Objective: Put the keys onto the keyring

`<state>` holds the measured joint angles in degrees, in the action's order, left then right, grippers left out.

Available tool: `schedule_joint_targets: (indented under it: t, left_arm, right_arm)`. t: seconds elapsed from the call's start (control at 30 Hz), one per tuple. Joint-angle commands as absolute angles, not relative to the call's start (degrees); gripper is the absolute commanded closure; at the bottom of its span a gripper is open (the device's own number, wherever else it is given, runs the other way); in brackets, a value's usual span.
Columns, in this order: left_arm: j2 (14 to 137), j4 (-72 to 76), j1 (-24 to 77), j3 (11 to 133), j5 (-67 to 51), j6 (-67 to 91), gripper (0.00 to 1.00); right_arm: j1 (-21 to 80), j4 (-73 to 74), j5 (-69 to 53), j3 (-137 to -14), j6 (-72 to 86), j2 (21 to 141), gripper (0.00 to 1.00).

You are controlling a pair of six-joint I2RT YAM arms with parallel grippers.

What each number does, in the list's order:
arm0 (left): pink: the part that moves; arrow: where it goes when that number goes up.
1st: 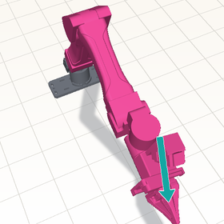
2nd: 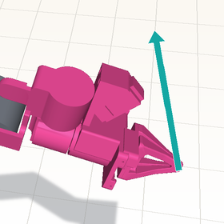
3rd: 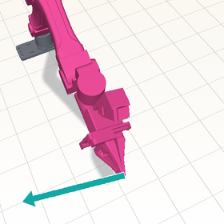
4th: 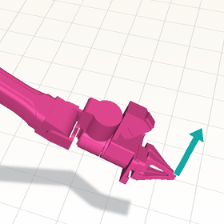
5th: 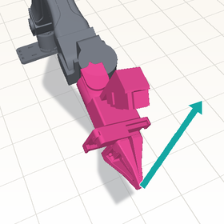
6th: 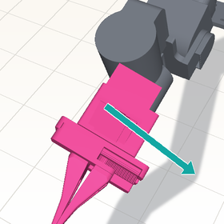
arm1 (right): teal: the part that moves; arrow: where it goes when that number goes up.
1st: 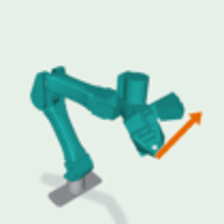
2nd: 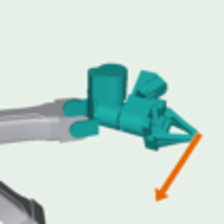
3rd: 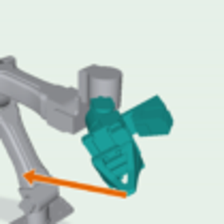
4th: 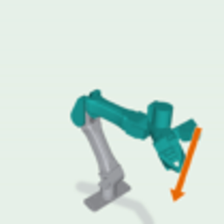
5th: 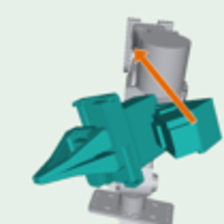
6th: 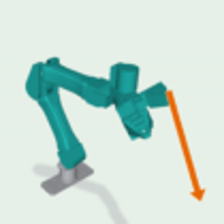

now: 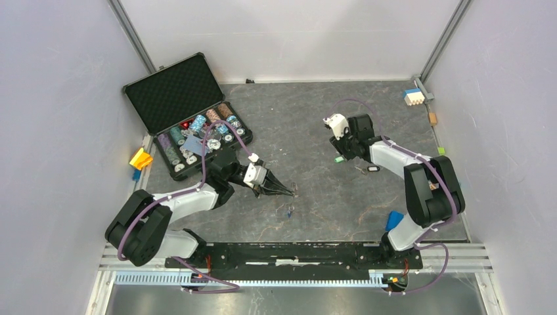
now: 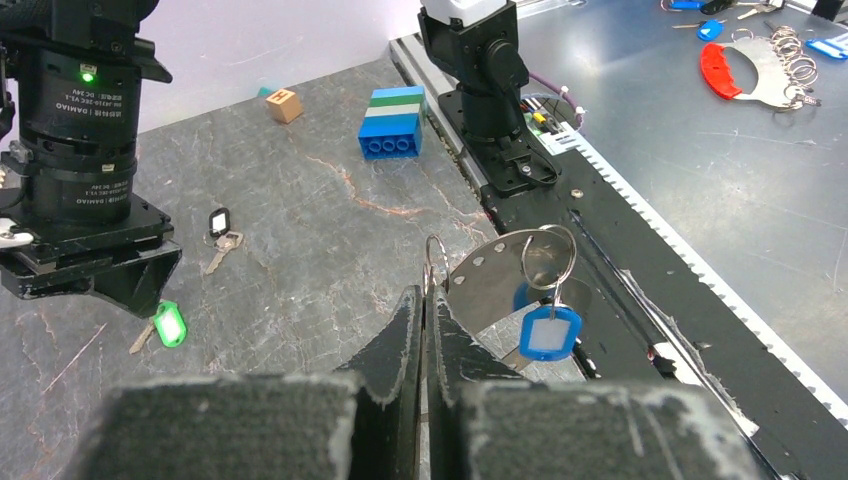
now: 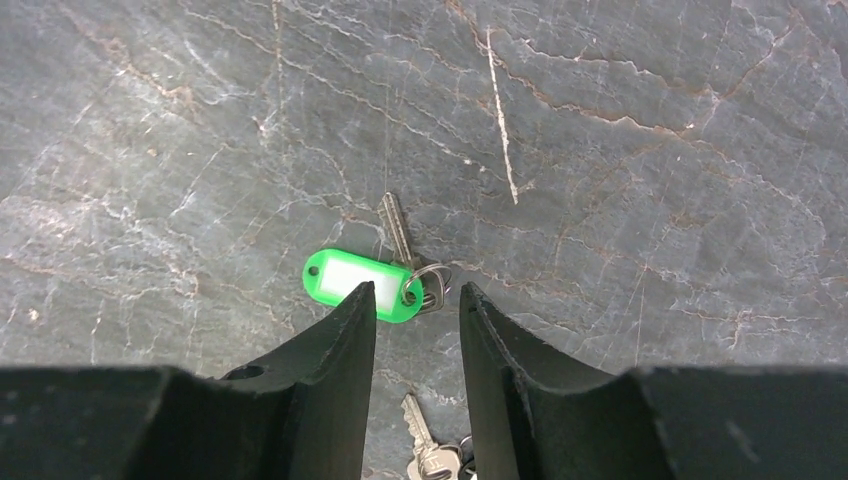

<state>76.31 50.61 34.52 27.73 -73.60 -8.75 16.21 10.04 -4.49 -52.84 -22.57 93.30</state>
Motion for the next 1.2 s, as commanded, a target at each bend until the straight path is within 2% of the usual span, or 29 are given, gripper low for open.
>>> schedule_joint_targets:
  t: [0.0,0.67,1.0,1.17]
  left_arm:
    - [75.1,51.5,34.8,28.0,-73.7,-10.8,0.98]
    - [75.2,50.7,34.9,28.0,-73.7,-11.5,0.98]
    - [75.2,50.4,34.8,28.0,-73.7,-11.6,0.98]
    - [75.0,49.7,34.8,28.0,-73.7,-12.0,0.98]
  right_arm:
    - [15.2,8.1,-5.4,-55.6,-21.1,95.3,0.59]
    - [13.2,8.2,-7.5,-57.2,-20.3,99.4,0.63]
    - [12.0,8.6,-8.6,-57.9,-20.5,100.3,0.75]
    - [11.8,9.0,-9.4,-58.7,-20.8,100.1,0.85]
